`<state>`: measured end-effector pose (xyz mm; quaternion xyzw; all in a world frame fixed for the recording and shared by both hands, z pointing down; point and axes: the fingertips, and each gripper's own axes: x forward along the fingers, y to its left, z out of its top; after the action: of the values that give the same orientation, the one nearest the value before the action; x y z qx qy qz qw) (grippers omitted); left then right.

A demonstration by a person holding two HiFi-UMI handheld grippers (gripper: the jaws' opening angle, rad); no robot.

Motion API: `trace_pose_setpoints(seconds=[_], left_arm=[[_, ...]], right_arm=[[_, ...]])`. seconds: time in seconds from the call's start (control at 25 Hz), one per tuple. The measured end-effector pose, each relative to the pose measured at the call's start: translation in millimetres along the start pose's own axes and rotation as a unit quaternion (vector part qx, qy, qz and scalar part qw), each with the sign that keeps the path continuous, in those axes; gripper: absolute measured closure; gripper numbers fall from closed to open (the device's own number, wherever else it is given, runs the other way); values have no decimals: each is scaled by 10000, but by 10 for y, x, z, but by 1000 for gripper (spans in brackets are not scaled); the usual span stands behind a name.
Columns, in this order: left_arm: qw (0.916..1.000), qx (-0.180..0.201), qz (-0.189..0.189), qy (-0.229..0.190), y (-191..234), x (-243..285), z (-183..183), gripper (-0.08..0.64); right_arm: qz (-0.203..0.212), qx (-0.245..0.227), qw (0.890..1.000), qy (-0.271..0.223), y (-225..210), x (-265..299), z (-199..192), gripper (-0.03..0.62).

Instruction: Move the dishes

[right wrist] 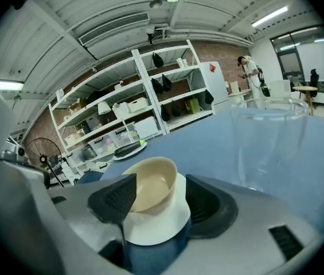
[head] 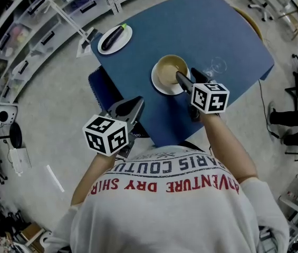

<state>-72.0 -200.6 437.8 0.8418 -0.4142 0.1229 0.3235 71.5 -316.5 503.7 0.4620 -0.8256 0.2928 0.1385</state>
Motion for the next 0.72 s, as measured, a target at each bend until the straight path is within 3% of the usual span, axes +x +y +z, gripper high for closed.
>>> trace_pose_setpoints(seconds=[0.16, 0.44, 0.72], left_arm=[[10000, -48, 60, -6, 37, -12, -20, 531], [9999, -79, 116, -5, 93, -38, 5, 531], [9998, -106, 169, 23, 88, -66, -49, 531]], right_arm=[[-19, 122, 9999, 92, -12, 59, -45, 339], [-41, 460, 9987, 223, -21, 152, -103, 472], [-140, 633, 9978, 157, -53, 152, -88, 510]])
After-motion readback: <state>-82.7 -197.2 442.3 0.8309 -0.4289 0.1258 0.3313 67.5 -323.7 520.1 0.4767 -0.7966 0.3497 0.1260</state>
